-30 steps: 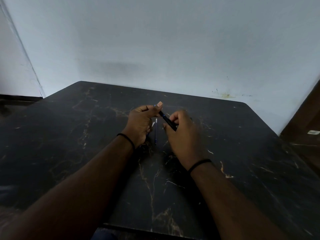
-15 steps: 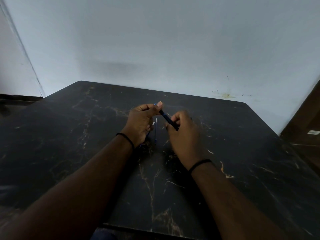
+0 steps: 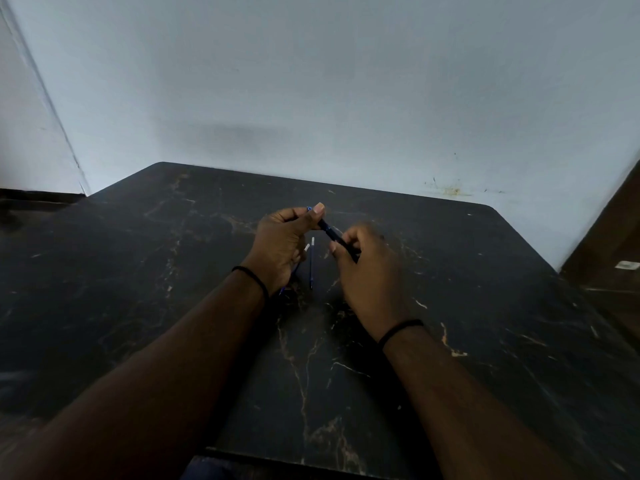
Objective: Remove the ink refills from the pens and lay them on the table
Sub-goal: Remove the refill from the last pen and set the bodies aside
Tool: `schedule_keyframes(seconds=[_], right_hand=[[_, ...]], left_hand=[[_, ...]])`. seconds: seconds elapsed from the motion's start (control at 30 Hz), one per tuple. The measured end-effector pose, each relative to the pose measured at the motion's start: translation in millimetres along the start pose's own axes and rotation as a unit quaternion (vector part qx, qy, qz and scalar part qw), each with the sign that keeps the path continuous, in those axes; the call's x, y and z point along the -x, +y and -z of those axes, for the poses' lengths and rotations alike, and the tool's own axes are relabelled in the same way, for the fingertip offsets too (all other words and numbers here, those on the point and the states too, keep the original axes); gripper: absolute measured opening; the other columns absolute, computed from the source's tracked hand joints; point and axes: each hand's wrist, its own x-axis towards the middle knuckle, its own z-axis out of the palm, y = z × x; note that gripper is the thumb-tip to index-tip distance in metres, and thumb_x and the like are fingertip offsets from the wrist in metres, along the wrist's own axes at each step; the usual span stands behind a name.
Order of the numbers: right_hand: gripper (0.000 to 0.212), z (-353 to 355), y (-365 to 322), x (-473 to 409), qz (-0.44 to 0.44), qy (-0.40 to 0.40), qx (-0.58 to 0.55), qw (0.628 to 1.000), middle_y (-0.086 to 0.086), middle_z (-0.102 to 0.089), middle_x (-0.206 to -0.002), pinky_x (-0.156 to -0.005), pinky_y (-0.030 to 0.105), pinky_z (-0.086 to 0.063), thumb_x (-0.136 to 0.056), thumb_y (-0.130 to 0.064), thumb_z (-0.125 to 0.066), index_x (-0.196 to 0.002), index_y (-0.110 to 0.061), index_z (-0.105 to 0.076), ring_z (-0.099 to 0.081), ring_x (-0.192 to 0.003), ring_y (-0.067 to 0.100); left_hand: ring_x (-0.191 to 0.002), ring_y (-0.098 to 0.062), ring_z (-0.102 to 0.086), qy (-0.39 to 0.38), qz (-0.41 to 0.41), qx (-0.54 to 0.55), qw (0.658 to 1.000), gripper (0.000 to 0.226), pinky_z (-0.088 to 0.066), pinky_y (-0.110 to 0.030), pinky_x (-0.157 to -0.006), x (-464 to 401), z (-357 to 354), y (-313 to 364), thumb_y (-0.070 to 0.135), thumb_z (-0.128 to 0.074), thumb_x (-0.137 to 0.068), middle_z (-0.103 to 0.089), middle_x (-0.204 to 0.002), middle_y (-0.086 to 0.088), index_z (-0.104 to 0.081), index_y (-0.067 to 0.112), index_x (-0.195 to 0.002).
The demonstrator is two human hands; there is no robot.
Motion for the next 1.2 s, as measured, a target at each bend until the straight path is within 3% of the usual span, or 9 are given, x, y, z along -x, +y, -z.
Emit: schedule_keyframes(seconds=[0.17,0.3,0.4,0.63,0.73,0.83,0.97,1.1,1.2], right_hand=[[0.029,1.0,-2.6,-1.8,0.008,-0.031,0.042,0.999,-0.009,-0.049,-0.069,-0.059,0.031,-0.036,-0.103,-0.036,-0.044,-0.084,-0.020,-0.057,-0.048,-0.063,0.011],[0.019,1.8,-4.6,-0.9,-0.021,-0.023,-0.006,0.999,-0.016,-0.054,-0.082,-0.060,0.027,-0.045,-0.092,-0.042,-0.064,-0.098,-0.027,-0.053,-0.055,-0.073,0.003],[0.019,2.0,-4.1,-0.2,-0.016,-0.014,0.004,1.000,-0.016,-0.054,-0.078,-0.061,0.031,-0.048,-0.090,-0.033,-0.068,-0.091,-0.027,-0.051,-0.055,-0.070,0.004],[0.031,1.9,-5.6,-0.6,0.000,-0.048,0.063,0.997,-0.008,-0.053,-0.073,-0.062,0.030,-0.036,-0.104,-0.039,-0.040,-0.088,-0.020,-0.060,-0.052,-0.067,0.013],[0.018,2.3,-7.6,-0.4,-0.027,-0.034,0.006,0.999,-0.014,-0.056,-0.081,-0.062,0.029,-0.045,-0.095,-0.043,-0.059,-0.099,-0.027,-0.055,-0.057,-0.073,0.008],[0.023,2.2,-6.4,0.8,-0.027,-0.019,-0.001,0.999,-0.015,-0.056,-0.080,-0.062,0.030,-0.049,-0.087,-0.033,-0.072,-0.093,-0.028,-0.050,-0.057,-0.071,0.005],[0.016,1.6,-3.7,-1.1,-0.016,-0.027,0.016,0.999,-0.008,-0.058,-0.074,-0.061,0.032,-0.046,-0.095,-0.034,-0.061,-0.086,-0.022,-0.057,-0.056,-0.069,0.012],[0.034,1.4,-5.7,-1.2,-0.006,-0.051,0.038,0.998,-0.005,-0.058,-0.073,-0.064,0.036,-0.047,-0.102,-0.042,-0.042,-0.087,-0.019,-0.061,-0.056,-0.069,0.016],[0.023,0.5,-5.8,-1.2,-0.033,-0.034,-0.017,0.999,-0.011,-0.064,-0.087,-0.067,0.031,-0.050,-0.091,-0.045,-0.064,-0.102,-0.025,-0.058,-0.062,-0.077,0.011]], left_hand=[[-0.033,-0.009,-0.025,0.004,-0.005,-0.004,1.000,0.020,-0.023,-0.019,-0.034,0.6,-0.9,-0.3,0.027,-0.071,-0.086,-0.057,-0.099,-0.026,-0.069,0.007,-0.080],[-0.032,-0.008,-0.026,-0.001,-0.011,-0.006,1.000,0.022,-0.023,-0.018,-0.034,0.4,-0.5,-1.0,0.026,-0.071,-0.086,-0.060,-0.094,-0.026,-0.070,0.005,-0.085],[-0.033,-0.008,-0.027,0.001,-0.010,-0.007,1.000,0.019,-0.024,-0.018,-0.034,-0.1,-0.4,-1.3,0.025,-0.071,-0.087,-0.062,-0.095,-0.026,-0.070,0.007,-0.081],[-0.033,-0.009,-0.025,-0.007,-0.009,-0.003,1.000,0.019,-0.024,-0.018,-0.034,-1.0,1.4,-1.6,0.024,-0.071,-0.087,-0.057,-0.098,-0.025,-0.071,0.010,-0.075],[-0.032,-0.009,-0.026,-0.008,-0.015,-0.003,1.000,0.018,-0.024,-0.018,-0.033,-0.6,0.4,-1.7,0.023,-0.072,-0.087,-0.058,-0.094,-0.027,-0.072,0.011,-0.074],[-0.032,-0.008,-0.026,-0.006,-0.012,0.001,1.000,0.017,-0.023,-0.018,-0.033,-1.1,0.1,-1.9,0.023,-0.071,-0.087,-0.060,-0.094,-0.026,-0.072,0.010,-0.075],[-0.032,-0.007,-0.028,-0.003,-0.010,0.000,1.000,0.018,-0.027,-0.018,-0.033,-2.0,1.5,-2.4,0.023,-0.071,-0.087,-0.064,-0.095,-0.026,-0.071,0.007,-0.081],[-0.032,-0.008,-0.027,-0.003,-0.010,-0.006,1.000,0.018,-0.027,-0.019,-0.034,-4.1,2.9,-4.0,0.025,-0.072,-0.087,-0.063,-0.095,-0.028,-0.072,0.009,-0.076],[-0.031,-0.008,-0.028,-0.006,-0.016,-0.006,1.000,0.018,-0.027,-0.018,-0.033,-4.7,3.1,-4.6,0.025,-0.072,-0.087,-0.069,-0.090,-0.022,-0.072,0.008,-0.079]])
